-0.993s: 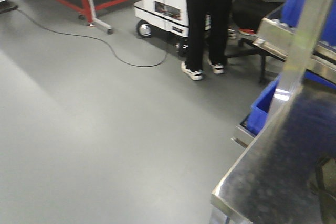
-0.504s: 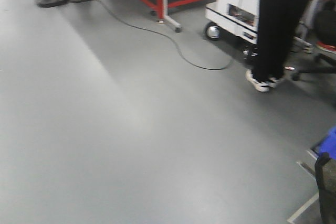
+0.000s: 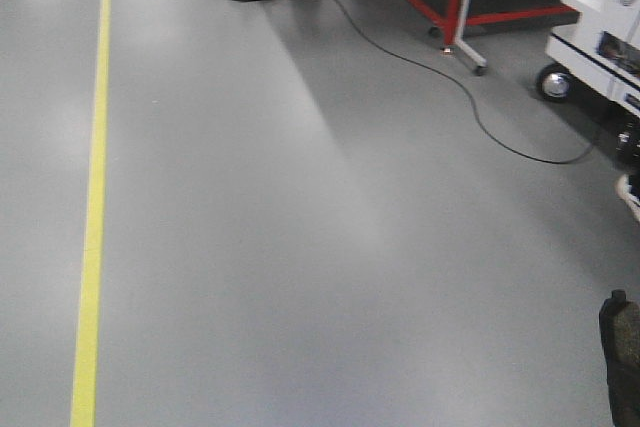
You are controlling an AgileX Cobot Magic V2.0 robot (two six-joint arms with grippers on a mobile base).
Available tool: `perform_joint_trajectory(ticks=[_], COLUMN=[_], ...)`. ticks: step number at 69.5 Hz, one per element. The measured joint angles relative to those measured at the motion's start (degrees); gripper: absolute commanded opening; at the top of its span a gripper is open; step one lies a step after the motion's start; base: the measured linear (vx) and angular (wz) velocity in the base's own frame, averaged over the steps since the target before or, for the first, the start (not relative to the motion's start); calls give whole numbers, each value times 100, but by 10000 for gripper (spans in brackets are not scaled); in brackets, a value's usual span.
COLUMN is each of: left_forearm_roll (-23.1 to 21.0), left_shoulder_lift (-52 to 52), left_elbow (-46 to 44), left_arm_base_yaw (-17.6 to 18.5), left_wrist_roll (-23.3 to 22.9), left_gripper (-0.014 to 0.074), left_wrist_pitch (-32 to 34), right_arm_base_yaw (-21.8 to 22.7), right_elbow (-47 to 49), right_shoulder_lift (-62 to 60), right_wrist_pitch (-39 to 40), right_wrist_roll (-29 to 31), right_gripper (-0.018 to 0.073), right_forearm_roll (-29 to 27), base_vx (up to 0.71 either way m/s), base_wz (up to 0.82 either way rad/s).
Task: Move and align brake pads A on conveyor
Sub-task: 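Drive the base away from the steel table holding both pads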
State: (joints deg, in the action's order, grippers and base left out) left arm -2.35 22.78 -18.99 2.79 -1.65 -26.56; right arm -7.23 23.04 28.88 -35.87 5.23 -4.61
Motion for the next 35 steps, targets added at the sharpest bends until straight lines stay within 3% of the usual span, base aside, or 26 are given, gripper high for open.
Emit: perform_joint_trajectory(ticks=[35], left_forearm_roll=[0], left_shoulder_lift=[0], left_elbow=[0], left_arm_base_yaw=[0], left_wrist_roll=[0], left_gripper=[146], left_wrist_pitch=[0], right_arm_base_yaw=[0], right_elbow=[0], right_shoulder_lift=[-8], right_wrist_pitch=[-128], right_wrist_roll=[0], right_gripper=[79], right_forearm_roll=[0], base_vx=[11], base_wz=[31])
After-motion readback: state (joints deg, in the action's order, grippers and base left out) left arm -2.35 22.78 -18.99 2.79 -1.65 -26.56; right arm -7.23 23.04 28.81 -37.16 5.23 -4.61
